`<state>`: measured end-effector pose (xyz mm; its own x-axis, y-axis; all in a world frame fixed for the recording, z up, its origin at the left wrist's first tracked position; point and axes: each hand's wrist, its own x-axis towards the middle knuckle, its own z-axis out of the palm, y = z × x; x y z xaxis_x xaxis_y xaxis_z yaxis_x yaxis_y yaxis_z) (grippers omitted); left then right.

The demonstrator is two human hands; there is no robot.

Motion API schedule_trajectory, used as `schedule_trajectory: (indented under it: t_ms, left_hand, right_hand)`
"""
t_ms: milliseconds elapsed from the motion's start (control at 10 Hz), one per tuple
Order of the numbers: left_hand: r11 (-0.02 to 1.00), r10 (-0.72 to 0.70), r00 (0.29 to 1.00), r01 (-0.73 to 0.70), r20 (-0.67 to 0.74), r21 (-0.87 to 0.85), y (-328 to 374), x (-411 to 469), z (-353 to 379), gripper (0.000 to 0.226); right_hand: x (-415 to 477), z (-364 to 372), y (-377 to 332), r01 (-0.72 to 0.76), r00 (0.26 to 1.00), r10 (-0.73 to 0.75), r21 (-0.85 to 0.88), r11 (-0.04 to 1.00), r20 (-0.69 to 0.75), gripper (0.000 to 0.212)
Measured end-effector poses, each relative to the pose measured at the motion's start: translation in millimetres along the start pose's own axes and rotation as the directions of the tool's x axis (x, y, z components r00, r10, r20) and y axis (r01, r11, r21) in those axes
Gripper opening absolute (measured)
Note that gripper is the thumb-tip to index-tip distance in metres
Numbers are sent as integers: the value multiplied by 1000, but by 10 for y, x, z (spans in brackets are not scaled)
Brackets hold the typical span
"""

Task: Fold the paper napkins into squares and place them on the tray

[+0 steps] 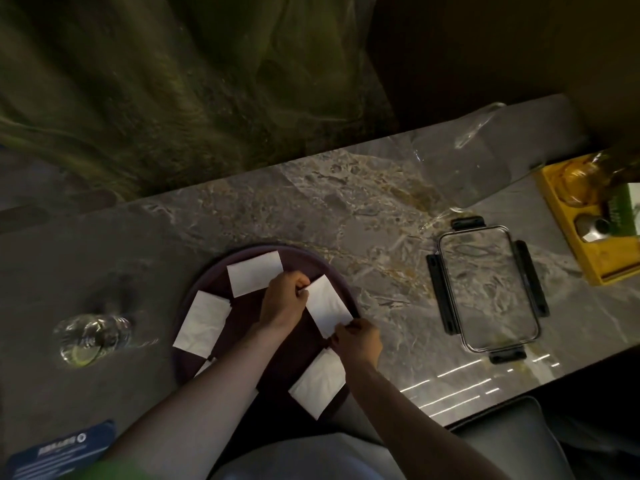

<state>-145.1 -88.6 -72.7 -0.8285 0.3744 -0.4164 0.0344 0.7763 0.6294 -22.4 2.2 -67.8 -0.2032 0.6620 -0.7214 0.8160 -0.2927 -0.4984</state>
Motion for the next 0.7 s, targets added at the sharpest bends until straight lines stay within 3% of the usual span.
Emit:
schedule_trajectory:
  t_ms: [300,500,700]
  left_hand:
    - [998,54,999,-54,-6,15,-84,-68,17,20]
    - [995,86,996,-87,19,42,-109,-303,-66,38]
    - [979,147,989,-147,11,145,-129,-509,-343,31]
  right_hand:
    - [-121,-68,-63,65,996,-56,-127,990,73,12]
    - [-203,-224,-103,108,983,-65,-253,961,171,26]
    - [-345,-481,-314,308,941,-220,-379,873,259,27]
